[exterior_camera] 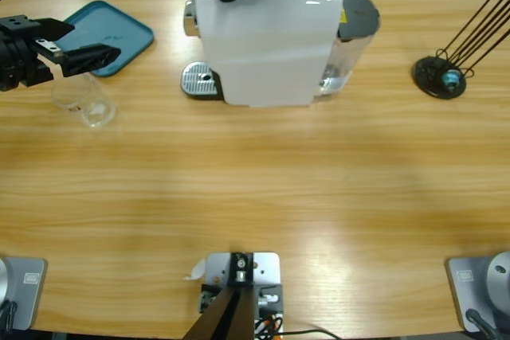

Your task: Pour coffee

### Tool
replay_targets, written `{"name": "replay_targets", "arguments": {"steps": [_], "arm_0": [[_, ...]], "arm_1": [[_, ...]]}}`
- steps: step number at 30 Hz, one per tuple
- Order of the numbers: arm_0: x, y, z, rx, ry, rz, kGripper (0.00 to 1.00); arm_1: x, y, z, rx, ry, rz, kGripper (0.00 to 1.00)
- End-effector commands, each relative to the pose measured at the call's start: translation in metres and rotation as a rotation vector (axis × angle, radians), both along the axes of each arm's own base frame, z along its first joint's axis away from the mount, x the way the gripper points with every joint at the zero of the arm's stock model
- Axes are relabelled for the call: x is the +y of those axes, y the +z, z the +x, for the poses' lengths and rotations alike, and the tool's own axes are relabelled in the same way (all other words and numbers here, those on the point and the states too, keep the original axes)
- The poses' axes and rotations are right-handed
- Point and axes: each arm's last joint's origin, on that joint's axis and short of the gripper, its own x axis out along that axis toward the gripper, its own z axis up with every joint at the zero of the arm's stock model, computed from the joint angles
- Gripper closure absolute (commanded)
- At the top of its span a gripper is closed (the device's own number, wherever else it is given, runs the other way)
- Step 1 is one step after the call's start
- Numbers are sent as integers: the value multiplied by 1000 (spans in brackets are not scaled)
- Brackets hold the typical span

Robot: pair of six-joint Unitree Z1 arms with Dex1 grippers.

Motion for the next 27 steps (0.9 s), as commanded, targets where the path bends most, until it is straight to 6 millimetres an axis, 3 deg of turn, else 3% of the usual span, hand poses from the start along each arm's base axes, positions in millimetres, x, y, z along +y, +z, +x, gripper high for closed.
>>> {"name": "replay_targets", "arguments": {"steps": [1,4,5,8,9,10,12,14,15,16,19,22,27], "arm_0": [[-2,-16,-2,45,-29,34,18],[-3,-17,-1,50,-31,38,18],[-3,-18,-1,52,-30,39,18],[-3,-18,0,56,-30,39,18],[-4,-19,0,57,-30,39,18],[-4,-19,0,58,-30,39,18],[-3,-19,0,58,-30,38,18],[-3,-18,-1,57,-31,37,18],[-3,-19,-1,57,-31,37,18],[-3,-18,-1,55,-33,36,18],[-3,-18,-2,54,-38,34,18],[-3,-18,-2,56,-42,37,18],[-3,-18,-2,55,-42,37,18]], "arm_1": [[6,-12,9,44,-16,-55,509],[5,12,-4,-1,-19,-31,506],[4,23,-10,-20,-28,-17,445],[-1,55,-39,-59,-40,42,52],[-5,63,-47,-63,-33,53,7],[-10,69,-55,-60,-30,55,24],[-26,79,-68,-38,-67,47,245],[-44,92,-80,-37,-117,58,632],[-55,101,-88,-46,-136,83,909],[-66,108,-96,-57,-158,108,1000],[-100,125,-113,-69,-310,200,1000],[-122,118,-118,-49,-402,261,1000],[-144,97,-110,48,-546,532,1000]]}}
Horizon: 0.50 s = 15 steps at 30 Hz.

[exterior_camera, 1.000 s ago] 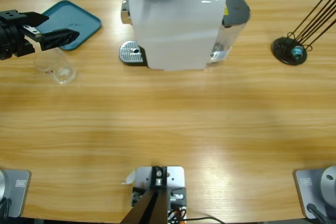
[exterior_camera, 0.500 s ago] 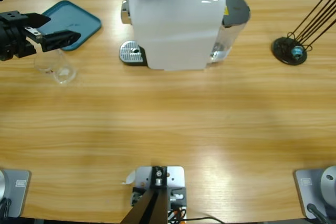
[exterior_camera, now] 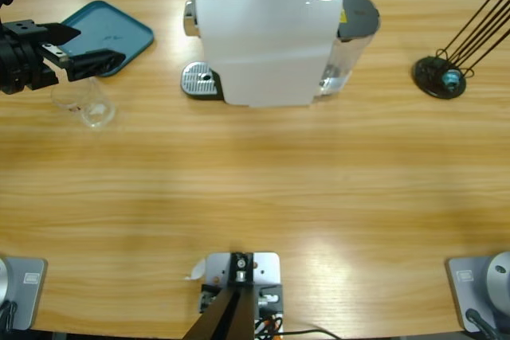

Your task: Pour coffee

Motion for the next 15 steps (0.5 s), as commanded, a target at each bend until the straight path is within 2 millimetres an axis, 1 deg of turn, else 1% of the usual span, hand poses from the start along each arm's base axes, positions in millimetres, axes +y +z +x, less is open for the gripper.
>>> {"name": "replay_targets", "arguments": {"steps": [1,3,5,10,13,15], "arm_0": [[-1,-15,-2,38,-26,34,18],[-2,-15,-2,38,-26,34,18],[-2,-15,-2,39,-26,35,18],[-2,-16,-1,41,-28,42,18],[-2,-16,-1,41,-27,43,18],[-2,-16,-1,41,-27,42,18]], "arm_1": [[-42,-28,1,33,-216,317,1000],[-42,-38,9,-34,-298,294,1000],[-33,-50,20,-68,-334,244,1000],[15,-83,45,-108,-318,113,1000],[40,-99,52,-126,-303,73,1000],[58,-109,52,-126,-279,37,1000]]}}
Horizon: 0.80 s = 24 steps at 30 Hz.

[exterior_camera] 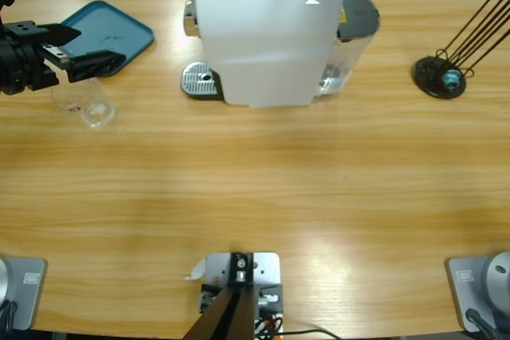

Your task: Pour coffee

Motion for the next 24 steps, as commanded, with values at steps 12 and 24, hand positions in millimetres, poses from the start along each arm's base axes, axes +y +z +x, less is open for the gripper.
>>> {"name": "replay_targets", "arguments": {"steps": [12,24], "arm_0": [[-3,-16,0,41,-28,43,18],[-3,-16,-1,40,-28,42,18]], "arm_1": [[111,-87,11,38,87,-231,1000],[159,-113,1,58,159,-270,1000]]}}
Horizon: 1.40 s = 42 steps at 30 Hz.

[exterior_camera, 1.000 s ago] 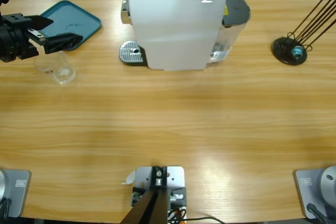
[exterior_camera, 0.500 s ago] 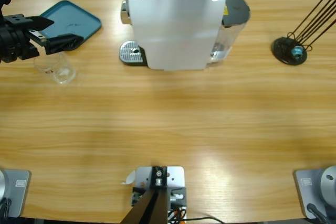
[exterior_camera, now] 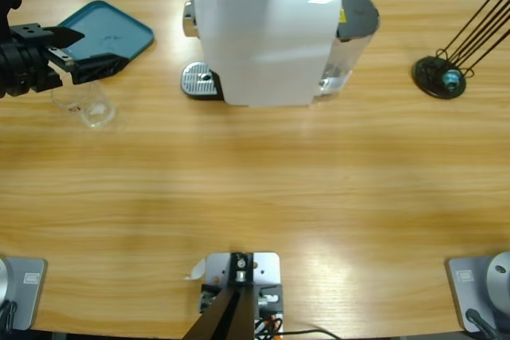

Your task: Pour coffee

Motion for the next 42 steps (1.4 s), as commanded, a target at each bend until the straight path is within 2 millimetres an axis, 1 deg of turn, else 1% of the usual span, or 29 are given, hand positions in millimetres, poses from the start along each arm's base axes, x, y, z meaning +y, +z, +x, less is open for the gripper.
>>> {"name": "replay_targets", "arguments": {"steps": [1,6,11,14,25,32,40,42], "arm_0": [[-1,-13,-2,32,-24,30,18],[0,-14,-3,33,-24,31,18],[-1,-16,-3,41,-24,37,18],[-1,-18,-2,47,-24,42,18],[-1,-20,-3,53,-24,48,18],[-1,-20,-3,58,-24,51,18],[0,-20,-4,57,-24,50,18],[0,-20,-4,56,-23,49,1]], "arm_1": [[46,-56,1,66,54,-116,1000],[51,-80,4,95,54,-164,1000],[39,-94,24,114,-5,-196,1000],[38,-104,30,126,-15,-210,1000],[40,-149,30,176,-19,-221,1000],[37,-163,26,194,-28,-219,1000],[29,-188,21,229,-36,-212,1000],[26,-193,19,233,-39,-210,1000]]}}
